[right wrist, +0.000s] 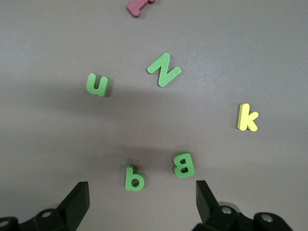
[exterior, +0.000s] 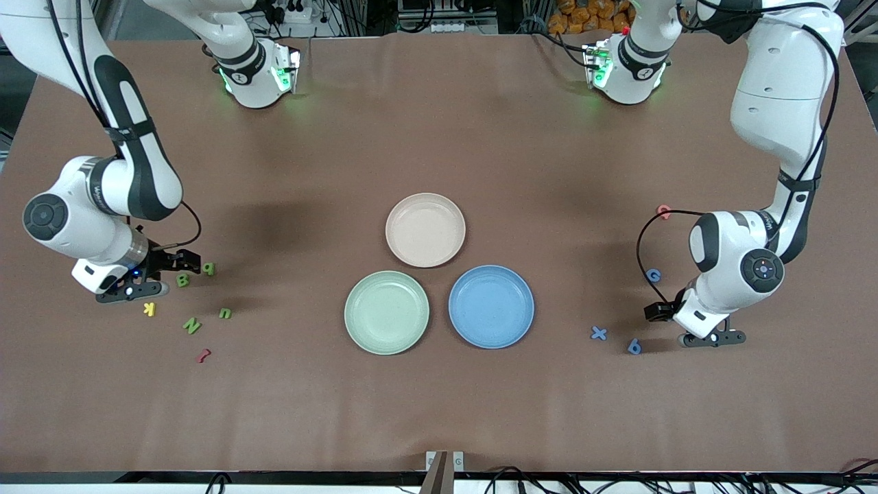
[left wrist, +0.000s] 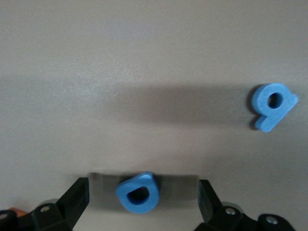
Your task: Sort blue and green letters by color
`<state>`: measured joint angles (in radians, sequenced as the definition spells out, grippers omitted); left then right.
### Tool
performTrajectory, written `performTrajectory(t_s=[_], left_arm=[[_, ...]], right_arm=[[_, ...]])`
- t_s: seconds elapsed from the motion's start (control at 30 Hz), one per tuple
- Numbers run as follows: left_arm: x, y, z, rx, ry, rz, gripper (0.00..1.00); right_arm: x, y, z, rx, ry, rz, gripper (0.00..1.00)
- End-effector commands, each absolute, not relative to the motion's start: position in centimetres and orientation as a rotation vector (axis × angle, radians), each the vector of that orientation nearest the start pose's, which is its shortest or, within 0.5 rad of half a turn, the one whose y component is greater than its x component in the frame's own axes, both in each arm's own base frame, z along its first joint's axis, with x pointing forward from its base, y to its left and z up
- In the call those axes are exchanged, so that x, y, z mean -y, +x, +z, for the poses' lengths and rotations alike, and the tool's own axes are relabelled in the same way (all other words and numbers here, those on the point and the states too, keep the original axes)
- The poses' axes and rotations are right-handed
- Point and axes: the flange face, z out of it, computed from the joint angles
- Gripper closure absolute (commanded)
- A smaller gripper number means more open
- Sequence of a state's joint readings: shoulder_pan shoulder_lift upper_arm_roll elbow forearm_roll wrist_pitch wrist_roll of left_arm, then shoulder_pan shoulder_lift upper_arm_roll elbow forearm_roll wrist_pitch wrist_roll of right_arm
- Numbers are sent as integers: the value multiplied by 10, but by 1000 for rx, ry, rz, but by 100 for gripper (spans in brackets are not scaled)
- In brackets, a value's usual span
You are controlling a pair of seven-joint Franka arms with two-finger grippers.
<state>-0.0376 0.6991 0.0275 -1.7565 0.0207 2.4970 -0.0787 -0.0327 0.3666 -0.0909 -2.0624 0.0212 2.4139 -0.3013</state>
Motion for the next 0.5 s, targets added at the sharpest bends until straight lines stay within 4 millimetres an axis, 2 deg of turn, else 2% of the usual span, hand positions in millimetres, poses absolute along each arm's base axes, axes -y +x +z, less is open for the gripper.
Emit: performTrajectory(t_s=[0.0, 0.3, 0.47], left_arm=[[4, 670, 178, 41, -3083, -49, 0], [4, 669, 178, 55, -3082, -47, 0], [6, 666, 171, 67, -3082, -29, 0]], right_arm=[[70, 571, 238, 274, -3147, -24, 5], [69, 568, 226, 277, -3147, -14, 14], [69, 567, 220, 275, -3145, 0, 18]])
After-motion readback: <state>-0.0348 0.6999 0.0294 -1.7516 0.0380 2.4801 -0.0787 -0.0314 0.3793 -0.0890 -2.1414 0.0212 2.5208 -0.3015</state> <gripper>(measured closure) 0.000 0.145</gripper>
